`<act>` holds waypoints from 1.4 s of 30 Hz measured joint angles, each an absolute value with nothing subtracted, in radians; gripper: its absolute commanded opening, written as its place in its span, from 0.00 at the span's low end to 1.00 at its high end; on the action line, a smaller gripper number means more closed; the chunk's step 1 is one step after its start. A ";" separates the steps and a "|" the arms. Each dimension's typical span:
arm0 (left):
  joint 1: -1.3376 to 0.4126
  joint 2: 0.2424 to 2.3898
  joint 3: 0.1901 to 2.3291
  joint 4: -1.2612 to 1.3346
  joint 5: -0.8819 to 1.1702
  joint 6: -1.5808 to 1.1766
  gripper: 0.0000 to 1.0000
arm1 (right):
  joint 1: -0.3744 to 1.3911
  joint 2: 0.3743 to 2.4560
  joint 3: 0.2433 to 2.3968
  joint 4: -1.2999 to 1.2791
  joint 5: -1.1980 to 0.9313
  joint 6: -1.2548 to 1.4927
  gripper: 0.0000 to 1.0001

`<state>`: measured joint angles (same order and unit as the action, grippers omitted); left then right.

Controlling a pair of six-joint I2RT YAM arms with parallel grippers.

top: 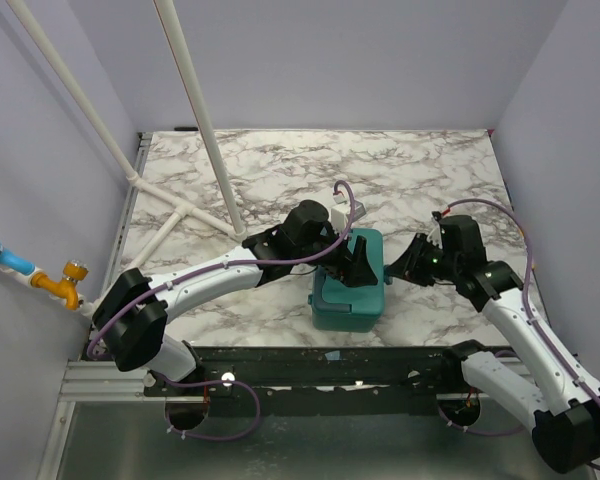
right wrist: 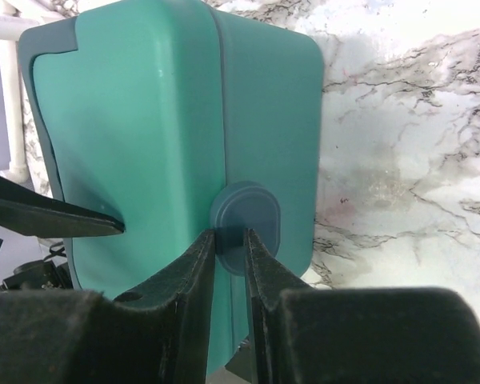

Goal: Organize the medicine kit

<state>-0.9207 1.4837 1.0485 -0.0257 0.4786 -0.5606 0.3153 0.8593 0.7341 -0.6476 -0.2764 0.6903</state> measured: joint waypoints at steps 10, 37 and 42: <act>-0.921 1.483 1.048 -0.027 0.479 -0.553 0.75 | 0.315 0.872 0.696 -0.597 -0.294 0.717 0.15; -0.920 1.475 1.026 0.000 0.479 -0.547 0.74 | 0.307 0.796 0.482 -0.268 -0.379 0.946 0.15; -0.921 1.463 1.007 0.015 0.478 -0.548 0.74 | 0.307 0.795 0.456 -0.221 -0.399 0.981 0.17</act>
<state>-0.9207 1.4631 1.0065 0.0151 0.4778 -0.5480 0.3073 0.7952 0.4561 -0.2211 -0.3988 0.9810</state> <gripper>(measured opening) 0.737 0.156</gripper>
